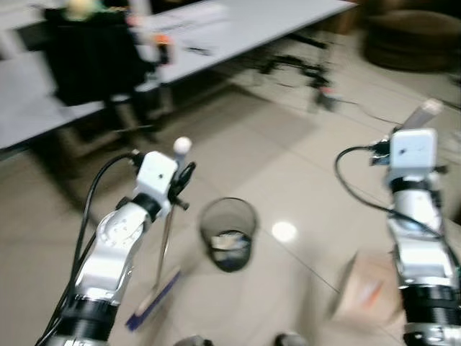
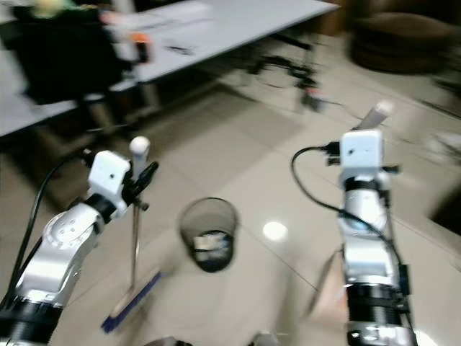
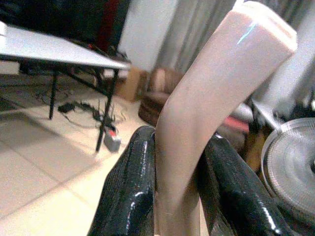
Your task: Sweep floor
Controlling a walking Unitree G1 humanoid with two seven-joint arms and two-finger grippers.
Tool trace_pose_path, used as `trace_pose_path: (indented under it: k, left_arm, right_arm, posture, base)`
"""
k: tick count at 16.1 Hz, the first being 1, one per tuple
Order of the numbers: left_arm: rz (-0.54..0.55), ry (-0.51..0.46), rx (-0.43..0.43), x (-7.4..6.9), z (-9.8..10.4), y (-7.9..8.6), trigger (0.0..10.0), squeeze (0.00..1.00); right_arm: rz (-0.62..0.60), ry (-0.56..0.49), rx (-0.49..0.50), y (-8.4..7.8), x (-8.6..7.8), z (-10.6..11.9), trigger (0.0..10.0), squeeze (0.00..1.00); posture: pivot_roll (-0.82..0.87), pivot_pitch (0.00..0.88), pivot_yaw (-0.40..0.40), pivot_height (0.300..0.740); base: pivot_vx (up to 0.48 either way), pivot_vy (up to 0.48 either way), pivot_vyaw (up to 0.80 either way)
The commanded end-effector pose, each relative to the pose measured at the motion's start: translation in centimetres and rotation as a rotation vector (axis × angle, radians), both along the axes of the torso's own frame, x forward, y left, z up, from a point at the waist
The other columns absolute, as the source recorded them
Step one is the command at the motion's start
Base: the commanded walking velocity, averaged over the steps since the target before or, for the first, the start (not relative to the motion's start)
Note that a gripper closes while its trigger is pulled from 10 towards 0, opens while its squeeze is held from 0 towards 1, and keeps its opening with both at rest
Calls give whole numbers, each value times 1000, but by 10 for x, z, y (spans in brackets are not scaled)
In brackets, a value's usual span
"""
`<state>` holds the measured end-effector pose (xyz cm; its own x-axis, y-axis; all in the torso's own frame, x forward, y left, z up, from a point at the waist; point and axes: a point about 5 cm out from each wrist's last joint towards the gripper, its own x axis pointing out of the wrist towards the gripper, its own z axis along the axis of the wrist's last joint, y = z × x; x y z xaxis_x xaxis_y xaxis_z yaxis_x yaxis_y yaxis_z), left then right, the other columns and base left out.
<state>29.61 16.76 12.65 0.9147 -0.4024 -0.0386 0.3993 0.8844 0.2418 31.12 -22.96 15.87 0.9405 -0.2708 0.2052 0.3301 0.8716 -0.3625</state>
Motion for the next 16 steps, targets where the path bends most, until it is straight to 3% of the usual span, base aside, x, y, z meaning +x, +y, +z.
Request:
trace_pose_path:
  k: [1, 5, 8, 9, 13, 16]
  left_arm:
    - [-1, -20, -32, -6, 8, 5, 10000, 0]
    - [33, 2, -65, -20, 4, 9, 10000, 0]
    - [130, -43, -63, -17, 12, 12, 10000, 0]
    - [152, -50, -94, -15, 16, 11, 10000, 0]
    - [144, -63, -83, -14, 21, 7, 10000, 0]
    - [106, -70, 8, -8, 18, -7, 10000, 0]
  right_arm:
    - [78, -54, 23, 18, 0, 16, 10000, 0]
    - [155, -1, 115, 36, -2, 4, 10000, 0]
    - [252, -21, 67, 52, -1, 8, 10000, 0]
    - [258, -18, 54, 53, -1, 8, 10000, 0]
    - [242, -26, 74, 51, -3, 9, 10000, 0]
    - [196, -15, 180, 48, -6, 2, 10000, 0]
  posture:
    - [-1, 72, 46, 740]
    - [13, 84, 9, 740]
    - [25, 85, -10, 740]
    - [26, 87, -13, 740]
    - [20, 89, -4, 740]
    - [13, 85, -7, 740]
  base:
    - [0, 0, -800]
    - [0, 0, -800]
    - [0, 0, -800]
    - [0, 0, -800]
    - [0, 0, -800]
    - [0, 0, -800]
